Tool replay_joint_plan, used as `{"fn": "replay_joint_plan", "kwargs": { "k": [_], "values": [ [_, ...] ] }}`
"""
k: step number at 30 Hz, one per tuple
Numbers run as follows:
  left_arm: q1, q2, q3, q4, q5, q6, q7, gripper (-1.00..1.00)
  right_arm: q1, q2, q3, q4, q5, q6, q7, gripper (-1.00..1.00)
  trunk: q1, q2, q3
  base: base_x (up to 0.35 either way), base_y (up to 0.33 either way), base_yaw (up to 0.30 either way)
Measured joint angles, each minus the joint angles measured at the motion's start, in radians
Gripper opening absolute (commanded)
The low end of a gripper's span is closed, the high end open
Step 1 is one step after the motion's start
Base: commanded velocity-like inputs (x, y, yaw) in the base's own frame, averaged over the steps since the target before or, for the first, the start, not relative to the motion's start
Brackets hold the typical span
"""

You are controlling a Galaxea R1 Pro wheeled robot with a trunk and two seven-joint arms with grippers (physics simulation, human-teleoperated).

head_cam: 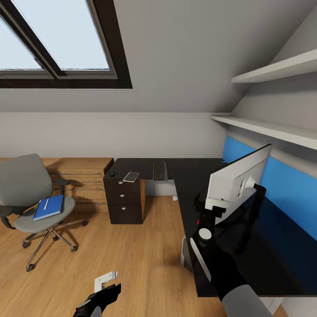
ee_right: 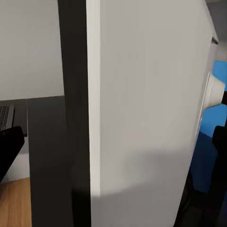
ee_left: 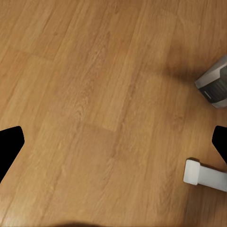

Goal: In the bedroom, organize the workspace by keeping the computer under the desk, ensuring the monitor is on the desk, placing the keyboard on the desk next to the monitor, placing the mouse on the desk next to the keyboard, moving the folder from the swivel chair onto the desk next to the mouse, stacking the notebook on top of the folder with the pen on top of the notebook, and positioning the swivel chair next to the desk.

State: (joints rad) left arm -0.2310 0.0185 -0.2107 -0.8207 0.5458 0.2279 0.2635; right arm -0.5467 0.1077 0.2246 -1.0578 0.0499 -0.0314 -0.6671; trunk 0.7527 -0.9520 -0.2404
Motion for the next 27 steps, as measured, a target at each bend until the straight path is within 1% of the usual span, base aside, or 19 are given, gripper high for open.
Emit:
{"fn": "replay_joint_plan", "kwargs": {
  "k": [16, 17, 22, 27],
  "values": [
    [0.000, -0.006, -0.006, 0.004, 0.002, 0.000, 0.000, 1.00, -0.006, -0.008, -0.003, 0.009, 0.000, 0.005, 0.000, 1.00, 0.000, 0.000, 0.000, 0.001, 0.000, 0.000],
    [0.000, -0.006, -0.007, 0.004, 0.002, 0.000, 0.000, 1.00, -0.006, -0.008, -0.006, 0.012, 0.000, 0.005, 0.000, 1.00, 0.000, 0.000, 0.000, 0.000, 0.000, 0.000],
    [0.000, -0.008, -0.008, 0.004, 0.003, 0.000, 0.001, 1.00, -0.018, -0.008, -0.049, 0.037, 0.000, 0.005, 0.001, 1.00, 0.000, 0.000, 0.000, 0.000, 0.000, 0.000],
    [0.000, -0.011, -0.010, 0.004, 0.004, -0.001, 0.001, 1.00, -0.027, -0.008, -0.057, 0.050, 0.000, 0.005, 0.002, 1.00, 0.000, 0.000, 0.000, 0.000, 0.000, 0.000]
  ]
}}
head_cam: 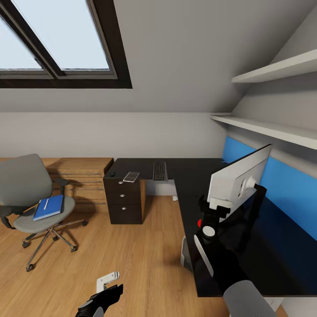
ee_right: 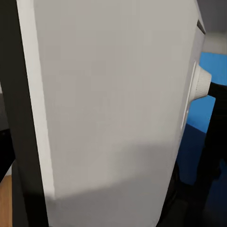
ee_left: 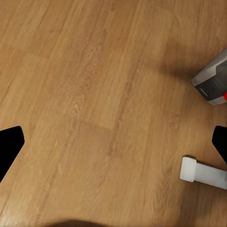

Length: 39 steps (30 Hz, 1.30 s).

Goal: In the bedroom, organize the workspace by keeping the computer under the desk, ensuring the monitor is on the desk, placing the keyboard on the desk next to the monitor, placing the mouse on the desk next to the keyboard, moving the folder from the swivel chair onto the desk next to the mouse, stacking the notebook on top of the folder with the pen on top of the notebook, and positioning the swivel chair next to the desk.

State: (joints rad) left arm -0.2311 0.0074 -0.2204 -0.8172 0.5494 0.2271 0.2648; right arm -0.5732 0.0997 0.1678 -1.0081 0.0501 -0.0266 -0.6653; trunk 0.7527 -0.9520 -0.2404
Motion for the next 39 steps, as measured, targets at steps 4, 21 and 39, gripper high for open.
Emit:
{"fn": "replay_joint_plan", "kwargs": {
  "k": [4, 21, 39],
  "values": [
    [0.000, 0.000, 0.000, 0.000, 0.000, 0.000, 0.000, 1.00, -0.002, 0.000, -0.001, 0.002, 0.000, 0.000, 0.000, 1.00, 0.000, 0.000, 0.000, 0.000, 0.000, 0.000],
    [0.000, -0.001, 0.000, 0.000, 0.000, 0.000, 0.000, 1.00, -0.003, 0.000, -0.001, 0.002, 0.000, 0.000, 0.000, 1.00, 0.000, 0.000, 0.000, -0.067, -0.055, 0.000],
    [0.000, -0.001, 0.000, -0.001, -0.003, 0.000, 0.000, 1.00, -0.004, 0.001, -0.002, 0.019, 0.000, 0.000, 0.000, 1.00, 0.000, 0.000, 0.000, -0.170, -0.202, 0.000]
  ]
}}
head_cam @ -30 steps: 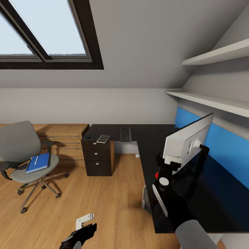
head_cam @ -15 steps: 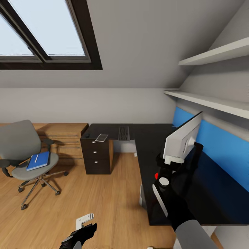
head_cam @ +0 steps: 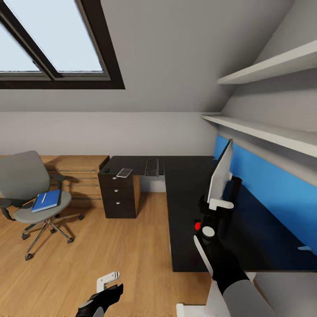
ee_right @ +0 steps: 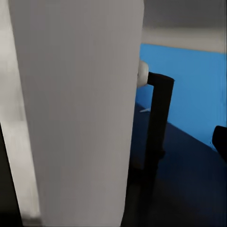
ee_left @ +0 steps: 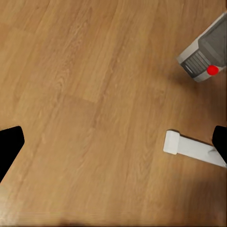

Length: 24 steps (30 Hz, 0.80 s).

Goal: In the bedroom, organize the workspace by keeping the computer under the desk, ensuring the monitor is on the desk, placing the keyboard on the desk next to the monitor, placing the mouse on the desk next to the keyboard, moving the folder from the swivel chair onto the desk next to the mouse, stacking the notebook on top of the folder with the pen on top of the notebook, and positioning the swivel chair next to the desk.

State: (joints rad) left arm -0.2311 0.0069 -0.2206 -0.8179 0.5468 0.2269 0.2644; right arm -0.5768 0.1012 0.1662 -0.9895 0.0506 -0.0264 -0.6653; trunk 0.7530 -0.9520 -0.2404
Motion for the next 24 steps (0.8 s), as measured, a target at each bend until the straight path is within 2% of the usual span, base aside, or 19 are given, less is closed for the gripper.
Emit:
{"fn": "replay_joint_plan", "kwargs": {
  "k": [18, 24],
  "values": [
    [0.000, 0.000, 0.000, 0.000, 0.000, 0.000, 0.000, 1.00, 0.000, 0.000, 0.000, 0.001, 0.000, 0.005, 0.000, 1.00, 0.000, 0.000, 0.000, -0.169, -0.307, 0.000],
    [0.000, 0.000, 0.000, -0.001, 0.000, 0.000, 0.001, 1.00, 0.000, 0.000, 0.002, 0.004, -0.001, 0.005, 0.001, 1.00, 0.000, 0.000, 0.000, -0.161, -0.223, 0.000]
  ]
}}
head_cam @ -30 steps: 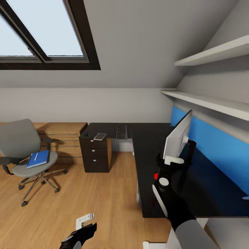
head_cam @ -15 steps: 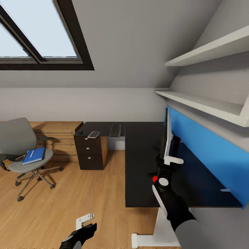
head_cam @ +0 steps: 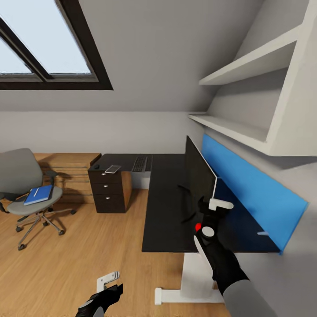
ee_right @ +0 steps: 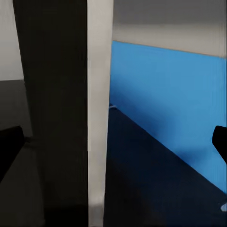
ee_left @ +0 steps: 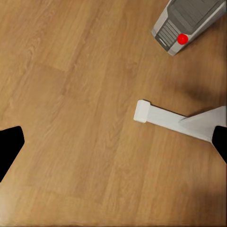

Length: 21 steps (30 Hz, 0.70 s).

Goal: In the bedroom, organize the workspace by keeping the computer under the desk, ensuring the monitor is on the desk, placing the keyboard on the desk next to the monitor, placing the mouse on the desk next to the keyboard, moving the folder from the swivel chair onto the desk next to the mouse, stacking the notebook on top of the folder with the pen on top of the notebook, and positioning the swivel chair next to the desk.

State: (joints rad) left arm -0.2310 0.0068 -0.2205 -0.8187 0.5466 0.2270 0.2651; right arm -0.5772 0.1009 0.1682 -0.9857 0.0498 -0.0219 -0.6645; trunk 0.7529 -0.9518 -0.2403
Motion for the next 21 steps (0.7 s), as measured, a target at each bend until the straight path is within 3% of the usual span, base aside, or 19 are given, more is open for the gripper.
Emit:
{"fn": "replay_joint_plan", "kwargs": {
  "k": [14, 21],
  "values": [
    [0.000, 0.002, 0.000, 0.000, 0.000, 0.000, 0.000, 1.00, 0.001, 0.005, 0.009, 0.007, -0.004, -0.005, 0.008, 1.00, 0.000, 0.000, 0.000, -0.018, -0.018, 0.000],
    [0.000, 0.001, 0.000, 0.000, 0.000, 0.000, 0.000, 1.00, 0.001, 0.005, 0.036, 0.007, -0.004, -0.007, 0.008, 1.00, 0.000, 0.000, 0.000, 0.000, 0.000, 0.000]
  ]
}}
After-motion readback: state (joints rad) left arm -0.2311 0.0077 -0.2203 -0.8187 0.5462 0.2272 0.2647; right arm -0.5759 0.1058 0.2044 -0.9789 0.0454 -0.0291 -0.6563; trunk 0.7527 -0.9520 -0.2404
